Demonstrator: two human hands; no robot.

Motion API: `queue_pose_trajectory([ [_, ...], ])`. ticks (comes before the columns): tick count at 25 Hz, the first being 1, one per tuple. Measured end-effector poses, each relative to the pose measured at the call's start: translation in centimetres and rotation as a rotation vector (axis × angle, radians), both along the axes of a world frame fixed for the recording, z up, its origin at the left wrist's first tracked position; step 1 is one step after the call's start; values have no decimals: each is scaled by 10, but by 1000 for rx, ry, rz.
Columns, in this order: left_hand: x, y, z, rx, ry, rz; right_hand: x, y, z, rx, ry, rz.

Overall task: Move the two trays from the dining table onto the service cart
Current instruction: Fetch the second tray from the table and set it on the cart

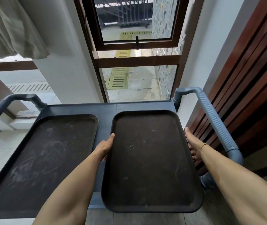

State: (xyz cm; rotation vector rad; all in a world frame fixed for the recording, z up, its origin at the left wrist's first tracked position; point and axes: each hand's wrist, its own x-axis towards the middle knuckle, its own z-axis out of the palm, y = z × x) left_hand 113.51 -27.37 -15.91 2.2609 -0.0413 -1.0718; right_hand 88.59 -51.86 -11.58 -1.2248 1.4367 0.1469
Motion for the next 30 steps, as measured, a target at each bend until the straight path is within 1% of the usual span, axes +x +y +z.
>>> queue_pose_trajectory([
  [7, 4, 2, -6, 2, -18, -36, 4, -4, -10, 4, -58, -39],
  [9, 6, 2, -7, 0, -24, -44, 6, -4, -15, -33, -72, -62],
  [11, 6, 3, -7, -7, -32, -49, 7, -2, -19, -118, -71, -88],
  [13, 5, 4, -7, -14, -43, -58, 8, -1, -23, -251, -23, -29],
  [15, 4, 5, -8, -10, -58, -75, 10, 1, -22, -382, 74, 40],
  [16, 4, 6, -8, -7, -64, -86, 10, 1, -21, -416, 115, 46],
  [21, 1, 8, -9, -40, -71, -72, 3, 0, -23, -477, 144, 91],
  [27, -11, 15, -11, -87, -48, -65, -7, 15, -28, -601, 152, 353],
  [30, -18, 21, -6, -78, -88, -96, -12, 22, -28, -618, 130, 413],
])
